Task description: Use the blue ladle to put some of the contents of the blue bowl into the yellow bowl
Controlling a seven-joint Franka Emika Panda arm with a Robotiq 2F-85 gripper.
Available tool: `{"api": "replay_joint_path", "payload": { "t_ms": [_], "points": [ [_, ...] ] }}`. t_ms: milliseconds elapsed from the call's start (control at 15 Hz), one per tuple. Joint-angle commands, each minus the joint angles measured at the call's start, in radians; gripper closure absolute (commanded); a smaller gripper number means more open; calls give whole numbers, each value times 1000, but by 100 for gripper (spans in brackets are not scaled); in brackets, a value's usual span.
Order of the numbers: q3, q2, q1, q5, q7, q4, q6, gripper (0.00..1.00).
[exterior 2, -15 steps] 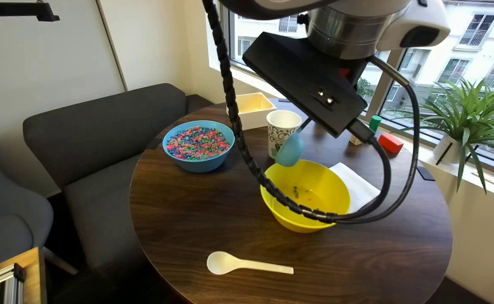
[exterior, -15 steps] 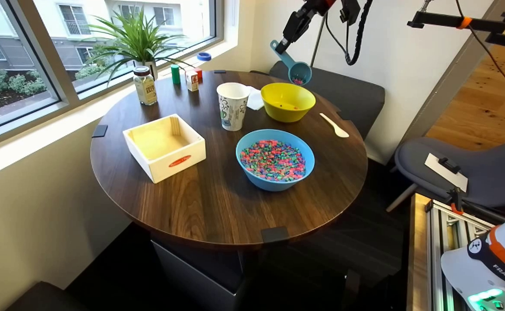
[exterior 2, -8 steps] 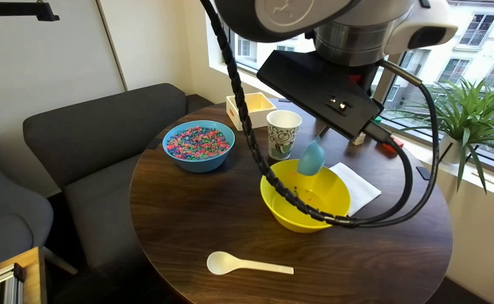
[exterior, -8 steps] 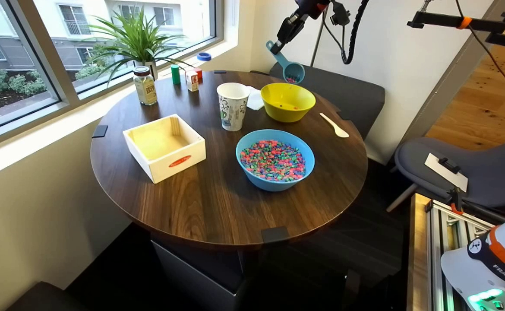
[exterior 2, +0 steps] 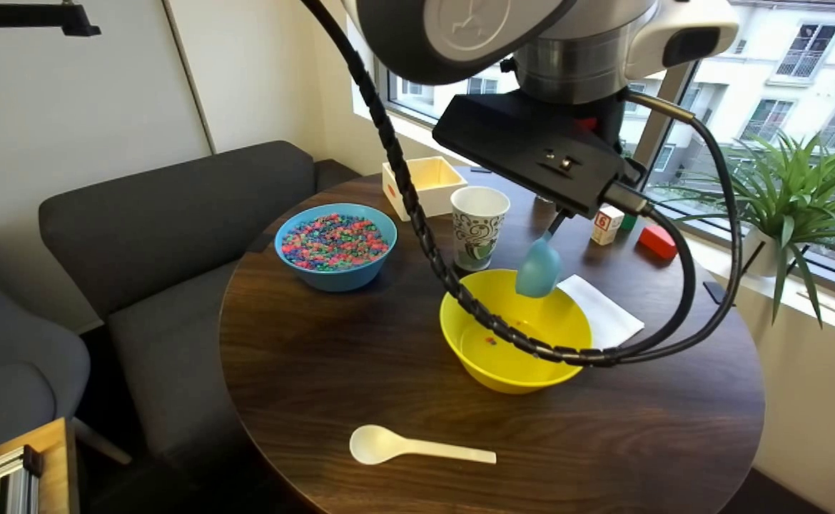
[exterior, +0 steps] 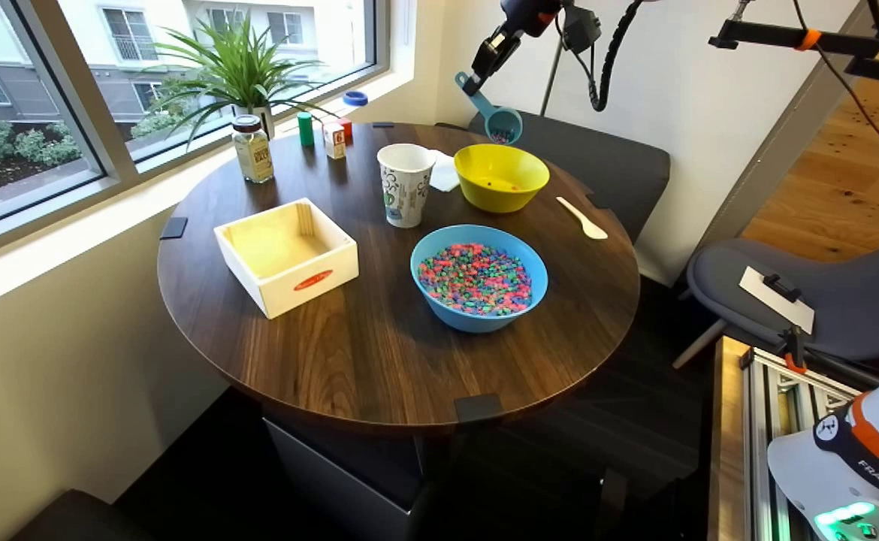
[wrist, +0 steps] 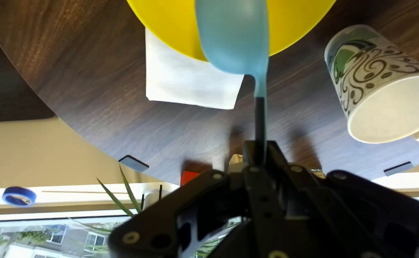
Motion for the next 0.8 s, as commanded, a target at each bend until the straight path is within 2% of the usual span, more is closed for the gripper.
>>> {"api": "replay_joint_path", "payload": {
  "t_ms": [0,333,733],
  "points": [
    [10,-19,17,-92,82,-55,58,98],
    [15,-38,40,-197,183,-104,125,98],
    [4,-66,66,-392,331,-174,227,98]
  ]
}}
